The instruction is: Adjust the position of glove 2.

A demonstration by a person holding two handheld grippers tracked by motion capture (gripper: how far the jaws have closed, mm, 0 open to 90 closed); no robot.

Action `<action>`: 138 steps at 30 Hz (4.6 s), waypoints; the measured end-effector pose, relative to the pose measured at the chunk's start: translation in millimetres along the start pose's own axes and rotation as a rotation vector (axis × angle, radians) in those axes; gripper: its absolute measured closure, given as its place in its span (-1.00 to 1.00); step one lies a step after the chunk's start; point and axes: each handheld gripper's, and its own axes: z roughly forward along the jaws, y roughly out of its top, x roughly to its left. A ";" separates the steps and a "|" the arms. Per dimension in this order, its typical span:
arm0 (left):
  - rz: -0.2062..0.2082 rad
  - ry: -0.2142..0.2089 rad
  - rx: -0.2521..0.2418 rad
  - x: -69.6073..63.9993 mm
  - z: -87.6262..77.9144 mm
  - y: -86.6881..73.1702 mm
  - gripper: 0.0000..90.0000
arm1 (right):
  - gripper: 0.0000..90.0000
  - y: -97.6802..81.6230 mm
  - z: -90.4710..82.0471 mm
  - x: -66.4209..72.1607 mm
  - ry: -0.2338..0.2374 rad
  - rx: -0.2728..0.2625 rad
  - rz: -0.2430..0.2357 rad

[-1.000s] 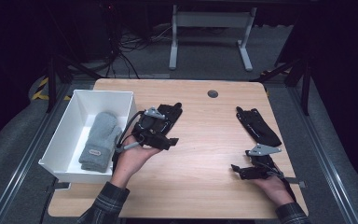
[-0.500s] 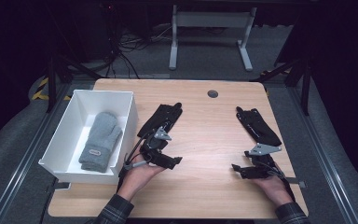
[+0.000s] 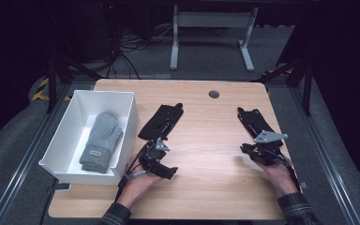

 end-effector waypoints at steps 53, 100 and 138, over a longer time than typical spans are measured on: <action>0.108 0.020 -0.101 -2.9 9.2 -19.1 -0.99 | 1.00 -14.0 11.5 -35.6 -0.022 0.163 0.052; 0.111 0.019 -0.103 -2.4 9.6 -18.9 -1.00 | 1.00 21.2 15.6 28.1 0.131 0.029 -0.079; 0.110 0.018 -0.103 -2.5 9.5 -18.9 -1.00 | 1.00 -4.2 10.7 -4.5 0.034 0.125 -0.005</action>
